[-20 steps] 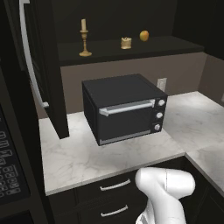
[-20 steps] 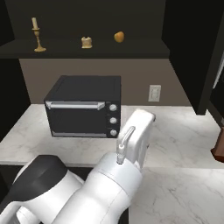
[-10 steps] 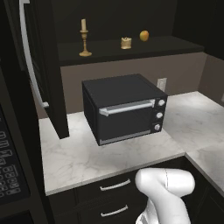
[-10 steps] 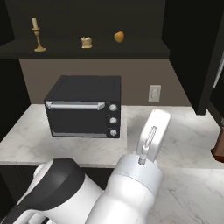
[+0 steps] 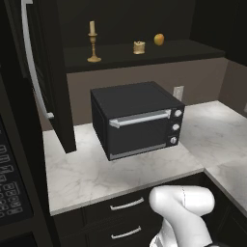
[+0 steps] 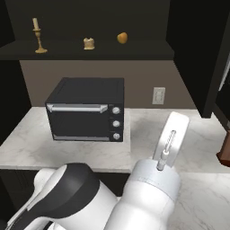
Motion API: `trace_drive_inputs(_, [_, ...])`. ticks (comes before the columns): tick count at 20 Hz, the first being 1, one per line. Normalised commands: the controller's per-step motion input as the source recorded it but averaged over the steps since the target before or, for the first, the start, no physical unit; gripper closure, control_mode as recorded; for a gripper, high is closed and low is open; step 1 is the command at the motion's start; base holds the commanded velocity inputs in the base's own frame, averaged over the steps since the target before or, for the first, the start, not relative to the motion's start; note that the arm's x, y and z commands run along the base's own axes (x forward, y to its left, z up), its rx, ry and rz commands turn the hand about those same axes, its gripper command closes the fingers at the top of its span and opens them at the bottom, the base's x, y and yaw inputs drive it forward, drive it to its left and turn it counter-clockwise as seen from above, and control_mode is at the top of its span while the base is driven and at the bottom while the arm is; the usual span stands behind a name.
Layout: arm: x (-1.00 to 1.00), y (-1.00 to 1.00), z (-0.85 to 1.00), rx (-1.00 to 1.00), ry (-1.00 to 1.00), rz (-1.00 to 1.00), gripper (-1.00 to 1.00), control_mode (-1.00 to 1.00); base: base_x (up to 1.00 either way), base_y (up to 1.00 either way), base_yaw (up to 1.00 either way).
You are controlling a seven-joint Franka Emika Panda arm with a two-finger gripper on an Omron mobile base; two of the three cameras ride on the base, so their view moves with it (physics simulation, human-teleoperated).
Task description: Pick the candle and candle from the dining table and place them in the open cabinet. Close the cabinet after placing the objects.
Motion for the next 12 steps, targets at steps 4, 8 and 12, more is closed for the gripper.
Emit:
trace_drive_inputs(4, [0.12, -0.05, 0.0, 0.0, 0.0, 0.0, -1.0, -1.0, 0.0, 0.0, 0.0])
trace_drive_inputs(8, [0.17, -0.05, 0.0, 0.0, 0.0, 0.0, -1.0, -1.0, 0.0, 0.0, 0.0])
trace_drive_inputs(12, [0.17, -0.07, -0.02, 0.0, 0.0, 0.0, -1.0, -1.0, 0.0, 0.0, 0.0])
